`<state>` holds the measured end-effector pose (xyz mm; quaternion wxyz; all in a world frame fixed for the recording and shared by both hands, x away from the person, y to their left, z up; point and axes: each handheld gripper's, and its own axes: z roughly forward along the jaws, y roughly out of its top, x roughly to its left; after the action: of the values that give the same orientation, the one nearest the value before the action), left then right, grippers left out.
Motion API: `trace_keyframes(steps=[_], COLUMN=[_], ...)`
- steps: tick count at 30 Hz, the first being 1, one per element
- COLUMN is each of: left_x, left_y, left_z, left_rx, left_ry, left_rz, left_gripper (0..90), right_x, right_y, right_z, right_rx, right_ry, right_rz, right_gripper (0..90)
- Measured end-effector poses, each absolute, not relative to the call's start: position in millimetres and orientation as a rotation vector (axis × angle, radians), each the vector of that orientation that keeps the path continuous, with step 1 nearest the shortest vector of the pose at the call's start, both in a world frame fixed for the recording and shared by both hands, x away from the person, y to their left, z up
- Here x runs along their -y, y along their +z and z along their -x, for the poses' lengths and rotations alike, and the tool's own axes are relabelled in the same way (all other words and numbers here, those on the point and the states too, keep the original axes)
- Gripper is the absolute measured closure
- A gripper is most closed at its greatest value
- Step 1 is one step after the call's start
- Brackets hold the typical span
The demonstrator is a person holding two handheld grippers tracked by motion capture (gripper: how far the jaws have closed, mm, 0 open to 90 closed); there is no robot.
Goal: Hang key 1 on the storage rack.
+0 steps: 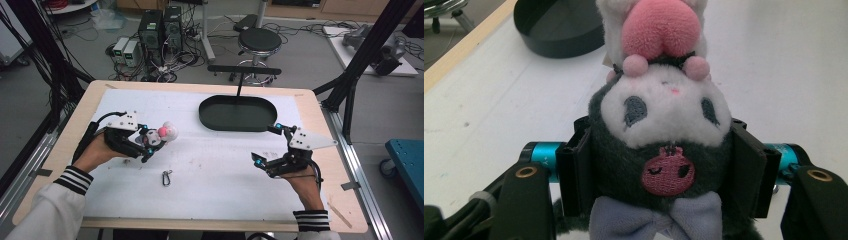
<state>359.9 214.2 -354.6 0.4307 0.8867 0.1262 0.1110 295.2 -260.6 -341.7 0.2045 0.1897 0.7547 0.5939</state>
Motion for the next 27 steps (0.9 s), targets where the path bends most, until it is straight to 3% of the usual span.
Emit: trace_keyframes(steps=[27], left_x=[-150.4], left_y=[-346.1], left_z=[-347.9], left_rx=[-0.138], left_ry=[0.177], left_rz=[-2.126], left_gripper=[37.5], right_x=[182.0], right_y=[-313.9], right_z=[-331.1], right_rx=[-2.446], right_ry=[1.612], right_rz=[-0.217], right_gripper=[0.6])
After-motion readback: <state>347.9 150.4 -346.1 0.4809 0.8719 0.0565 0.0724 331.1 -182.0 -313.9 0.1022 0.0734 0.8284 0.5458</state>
